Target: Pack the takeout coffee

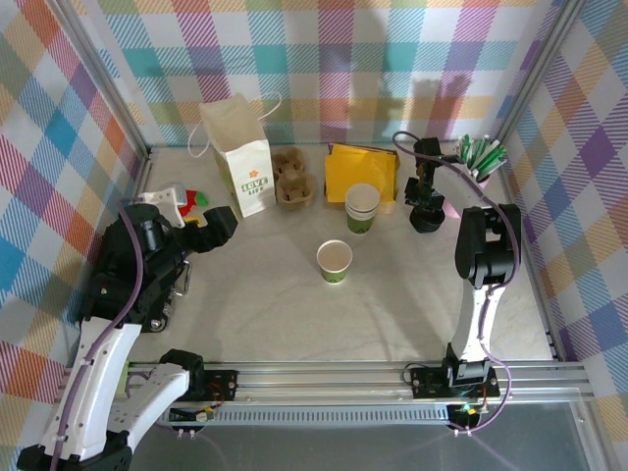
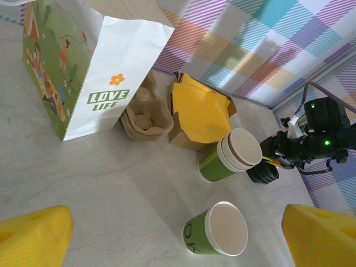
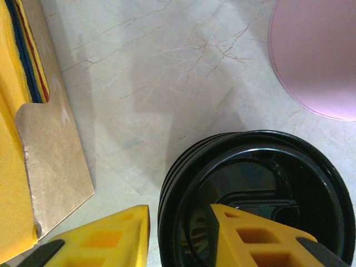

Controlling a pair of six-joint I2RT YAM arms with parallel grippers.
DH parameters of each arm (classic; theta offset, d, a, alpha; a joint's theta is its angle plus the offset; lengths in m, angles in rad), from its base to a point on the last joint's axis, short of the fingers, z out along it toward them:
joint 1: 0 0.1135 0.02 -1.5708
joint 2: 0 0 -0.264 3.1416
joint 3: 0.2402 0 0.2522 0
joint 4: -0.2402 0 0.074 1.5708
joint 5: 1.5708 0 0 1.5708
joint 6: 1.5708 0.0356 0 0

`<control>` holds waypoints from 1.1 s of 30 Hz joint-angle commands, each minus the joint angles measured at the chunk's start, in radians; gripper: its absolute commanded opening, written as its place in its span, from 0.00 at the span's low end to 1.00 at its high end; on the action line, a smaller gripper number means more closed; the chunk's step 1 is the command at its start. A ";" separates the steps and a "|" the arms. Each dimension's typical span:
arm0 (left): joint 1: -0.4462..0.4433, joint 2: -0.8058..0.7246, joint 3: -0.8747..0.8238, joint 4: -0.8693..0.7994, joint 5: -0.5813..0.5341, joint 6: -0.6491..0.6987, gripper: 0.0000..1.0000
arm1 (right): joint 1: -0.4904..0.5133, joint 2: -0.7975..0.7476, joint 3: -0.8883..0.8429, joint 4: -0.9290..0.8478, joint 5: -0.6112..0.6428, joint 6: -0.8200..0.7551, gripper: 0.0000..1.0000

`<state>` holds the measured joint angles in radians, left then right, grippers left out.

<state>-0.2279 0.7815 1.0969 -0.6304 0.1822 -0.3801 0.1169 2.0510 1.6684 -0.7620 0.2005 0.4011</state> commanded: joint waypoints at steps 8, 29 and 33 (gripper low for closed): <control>-0.010 0.015 0.015 0.000 0.003 0.013 0.96 | -0.008 0.018 0.025 -0.016 -0.021 -0.012 0.25; -0.010 0.004 0.019 -0.006 0.005 0.017 0.96 | -0.011 0.034 0.031 -0.023 -0.024 -0.004 0.20; -0.011 0.004 0.020 -0.008 0.006 0.017 0.96 | -0.011 0.012 0.025 -0.025 -0.018 -0.005 0.16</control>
<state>-0.2279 0.7971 1.0969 -0.6300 0.1825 -0.3771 0.1158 2.0705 1.6775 -0.7685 0.1890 0.4023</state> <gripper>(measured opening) 0.964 0.167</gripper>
